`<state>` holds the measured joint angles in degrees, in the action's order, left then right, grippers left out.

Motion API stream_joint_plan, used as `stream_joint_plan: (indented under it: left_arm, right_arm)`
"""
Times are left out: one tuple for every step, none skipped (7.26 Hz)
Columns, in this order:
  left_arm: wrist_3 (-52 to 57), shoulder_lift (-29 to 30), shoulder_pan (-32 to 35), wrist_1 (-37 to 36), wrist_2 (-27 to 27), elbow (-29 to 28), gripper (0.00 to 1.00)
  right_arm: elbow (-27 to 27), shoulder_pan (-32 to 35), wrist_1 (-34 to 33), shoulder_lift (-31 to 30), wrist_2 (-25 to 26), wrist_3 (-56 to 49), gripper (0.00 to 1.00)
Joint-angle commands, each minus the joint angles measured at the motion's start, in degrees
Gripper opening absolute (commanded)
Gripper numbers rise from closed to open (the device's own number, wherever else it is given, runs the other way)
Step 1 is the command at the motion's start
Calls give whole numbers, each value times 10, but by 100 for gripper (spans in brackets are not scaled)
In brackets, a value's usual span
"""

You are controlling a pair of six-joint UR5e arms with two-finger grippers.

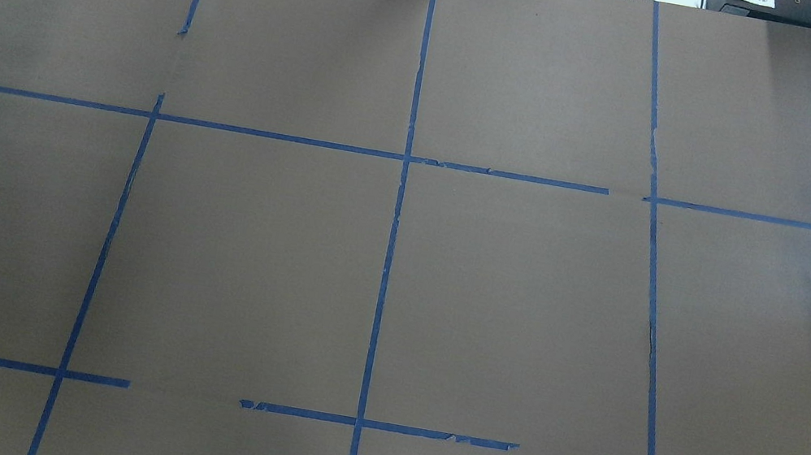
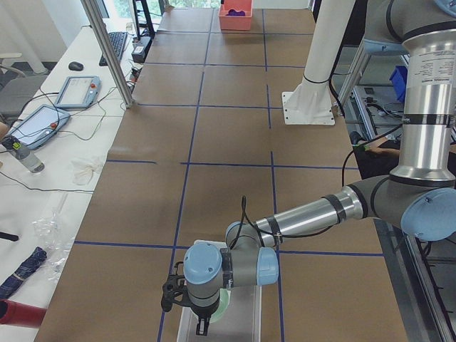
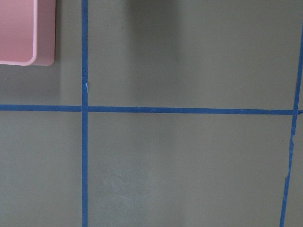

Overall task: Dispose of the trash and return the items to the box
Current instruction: 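Lower the green bowl into the clear bin and open the left gripper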

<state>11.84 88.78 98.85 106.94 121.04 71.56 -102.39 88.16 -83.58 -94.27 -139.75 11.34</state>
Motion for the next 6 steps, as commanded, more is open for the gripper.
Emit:
stream_joint_plan:
  left_arm:
    - [1,-6,0,12,-11,-4,99]
    - [2,-17,1,23,-10,1,100]
    - [1,-19,2,37,-10,2,100]
    - [-2,-20,4,37,-4,35,100]
    - [-6,-19,8,27,-3,110,100]
    - [-10,-19,8,32,-5,153,100]
  right_arm:
    - [0,0,1,0,0,0,100]
    - [0,0,1,0,0,0,100]
    - [0,0,1,0,0,0,100]
    - [-2,0,1,0,0,0,100]
    - [-2,0,0,3,2,0,100]
    - [-2,0,1,3,2,-1,100]
